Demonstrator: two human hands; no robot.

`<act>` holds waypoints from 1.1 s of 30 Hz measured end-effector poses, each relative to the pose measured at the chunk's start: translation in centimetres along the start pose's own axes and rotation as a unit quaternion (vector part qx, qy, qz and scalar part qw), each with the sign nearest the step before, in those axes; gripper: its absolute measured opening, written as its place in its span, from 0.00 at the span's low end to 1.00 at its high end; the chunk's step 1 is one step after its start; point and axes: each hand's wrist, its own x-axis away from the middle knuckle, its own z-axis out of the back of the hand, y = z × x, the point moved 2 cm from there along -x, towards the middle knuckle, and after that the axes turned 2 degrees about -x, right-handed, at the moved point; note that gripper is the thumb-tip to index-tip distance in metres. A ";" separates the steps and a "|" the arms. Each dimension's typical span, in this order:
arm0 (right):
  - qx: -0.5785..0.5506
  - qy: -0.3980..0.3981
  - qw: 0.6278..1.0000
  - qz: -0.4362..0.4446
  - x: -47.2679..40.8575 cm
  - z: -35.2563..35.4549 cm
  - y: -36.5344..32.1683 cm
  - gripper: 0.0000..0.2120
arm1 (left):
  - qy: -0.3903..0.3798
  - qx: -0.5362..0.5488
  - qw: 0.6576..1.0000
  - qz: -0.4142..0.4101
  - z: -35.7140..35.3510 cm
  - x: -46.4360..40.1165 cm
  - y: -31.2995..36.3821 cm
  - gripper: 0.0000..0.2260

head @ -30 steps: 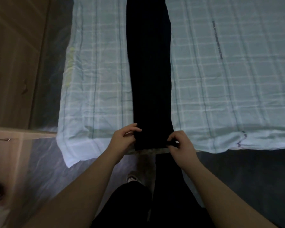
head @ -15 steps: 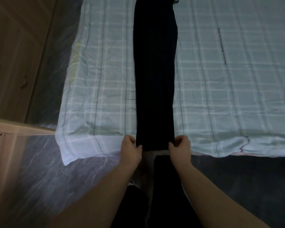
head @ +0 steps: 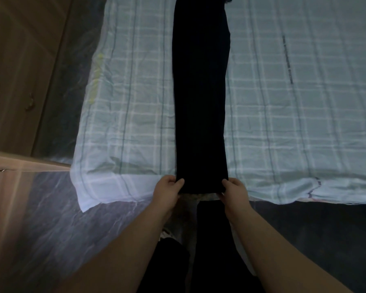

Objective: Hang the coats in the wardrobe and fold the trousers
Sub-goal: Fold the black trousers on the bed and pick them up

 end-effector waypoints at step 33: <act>0.147 -0.017 0.794 0.589 24.4 7.5 -16.9 0.10 | 0.020 -0.076 0.894 -0.441 11.5 24.9 20.3 0.08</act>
